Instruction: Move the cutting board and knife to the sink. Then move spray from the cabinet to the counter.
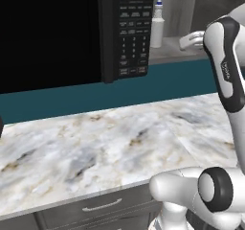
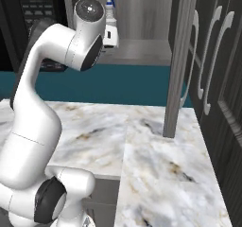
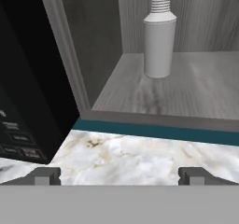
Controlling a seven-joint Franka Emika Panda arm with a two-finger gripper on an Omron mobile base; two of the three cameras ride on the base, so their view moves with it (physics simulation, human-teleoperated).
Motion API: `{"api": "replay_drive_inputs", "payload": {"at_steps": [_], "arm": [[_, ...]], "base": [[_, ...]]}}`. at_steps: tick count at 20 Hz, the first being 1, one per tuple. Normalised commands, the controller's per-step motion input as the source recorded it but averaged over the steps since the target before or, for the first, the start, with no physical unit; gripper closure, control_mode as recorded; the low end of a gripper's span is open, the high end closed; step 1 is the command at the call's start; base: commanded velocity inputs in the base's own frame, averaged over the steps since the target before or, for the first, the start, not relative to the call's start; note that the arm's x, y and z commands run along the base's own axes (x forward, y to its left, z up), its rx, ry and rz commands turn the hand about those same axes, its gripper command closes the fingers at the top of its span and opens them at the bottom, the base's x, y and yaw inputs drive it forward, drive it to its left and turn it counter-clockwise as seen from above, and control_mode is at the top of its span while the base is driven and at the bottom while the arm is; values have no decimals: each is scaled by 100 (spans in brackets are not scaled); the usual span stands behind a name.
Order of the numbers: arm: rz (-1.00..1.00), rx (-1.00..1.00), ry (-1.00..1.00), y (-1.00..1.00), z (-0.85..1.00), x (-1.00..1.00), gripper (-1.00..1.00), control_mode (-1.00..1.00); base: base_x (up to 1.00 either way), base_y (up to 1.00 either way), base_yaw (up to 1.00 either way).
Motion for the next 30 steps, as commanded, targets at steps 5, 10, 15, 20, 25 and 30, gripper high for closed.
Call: {"api": "replay_drive_inputs", "payload": {"at_steps": [5,10,15,20,25,30], "arm": [[0,0,0,0,-12,44,-100,-100],[0,0,-1,6,-3,35,-100,-100],[0,0,-4,2,0,32,-100,-100],[0,0,0,1,-6,33,-100,-100],[0,0,0,0,-2,35,-100,-100],[0,0,0,0,0,30,-100,-100]], "base": [[0,0,0],[0,0,0],[0,0,0],[0,0,0],[0,0,0],[0,0,0]]}}
